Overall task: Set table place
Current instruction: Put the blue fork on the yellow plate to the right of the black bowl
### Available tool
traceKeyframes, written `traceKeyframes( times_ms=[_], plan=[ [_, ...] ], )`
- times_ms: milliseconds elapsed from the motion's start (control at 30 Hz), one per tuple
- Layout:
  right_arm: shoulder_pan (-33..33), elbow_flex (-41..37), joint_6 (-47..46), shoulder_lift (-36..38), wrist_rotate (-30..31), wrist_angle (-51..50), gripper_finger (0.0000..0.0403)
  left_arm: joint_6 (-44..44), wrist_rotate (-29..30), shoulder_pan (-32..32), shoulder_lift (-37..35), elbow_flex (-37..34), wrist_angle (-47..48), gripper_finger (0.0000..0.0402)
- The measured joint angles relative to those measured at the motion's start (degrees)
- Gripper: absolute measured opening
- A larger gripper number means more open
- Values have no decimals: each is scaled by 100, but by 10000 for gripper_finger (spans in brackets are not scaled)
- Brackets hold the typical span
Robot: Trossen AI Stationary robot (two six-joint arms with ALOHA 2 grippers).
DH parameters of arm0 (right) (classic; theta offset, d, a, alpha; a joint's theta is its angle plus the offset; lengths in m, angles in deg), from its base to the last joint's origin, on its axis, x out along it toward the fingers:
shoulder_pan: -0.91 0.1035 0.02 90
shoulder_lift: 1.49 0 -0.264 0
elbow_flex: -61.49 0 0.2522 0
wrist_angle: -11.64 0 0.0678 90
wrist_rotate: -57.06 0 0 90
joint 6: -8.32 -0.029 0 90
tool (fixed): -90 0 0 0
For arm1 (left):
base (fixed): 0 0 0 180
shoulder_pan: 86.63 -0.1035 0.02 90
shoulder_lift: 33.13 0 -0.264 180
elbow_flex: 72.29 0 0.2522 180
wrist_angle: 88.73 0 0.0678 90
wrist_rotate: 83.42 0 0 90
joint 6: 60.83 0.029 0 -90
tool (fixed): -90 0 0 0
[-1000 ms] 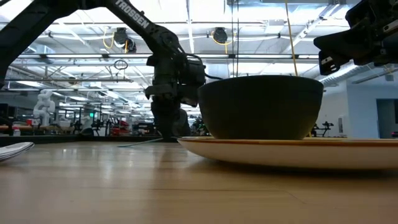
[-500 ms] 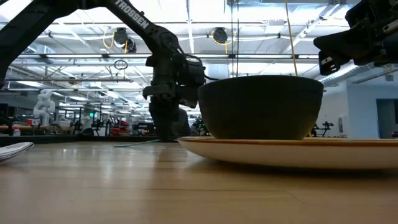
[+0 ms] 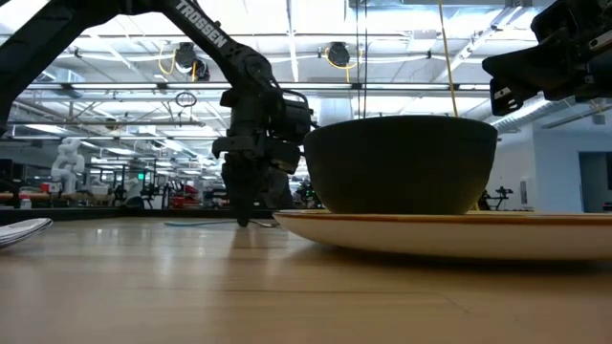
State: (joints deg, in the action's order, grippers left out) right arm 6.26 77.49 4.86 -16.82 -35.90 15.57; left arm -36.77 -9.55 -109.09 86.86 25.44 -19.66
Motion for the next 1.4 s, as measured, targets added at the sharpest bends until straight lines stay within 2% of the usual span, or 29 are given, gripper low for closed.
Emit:
traceKeyframes(
  times_ms=[133, 367, 1000, 1100, 1400],
  plan=[
    [2, 0, -31, 0, -1, 0, 0, -14, 32, 4, 0, 0, -8, 6],
    [2, 0, -39, -2, 0, 0, 0, -41, 41, 4, 0, -2, -13, 35],
    [1, 0, -39, -2, -1, 0, 0, -224, 29, 4, 0, -2, -16, 47],
    [1, 0, -39, -2, -2, 0, 0, -311, 8, 5, 0, -2, -27, 69],
    [0, 0, -39, -2, -2, 0, 0, -374, -33, 11, -7, -2, -107, 174]
  ],
)
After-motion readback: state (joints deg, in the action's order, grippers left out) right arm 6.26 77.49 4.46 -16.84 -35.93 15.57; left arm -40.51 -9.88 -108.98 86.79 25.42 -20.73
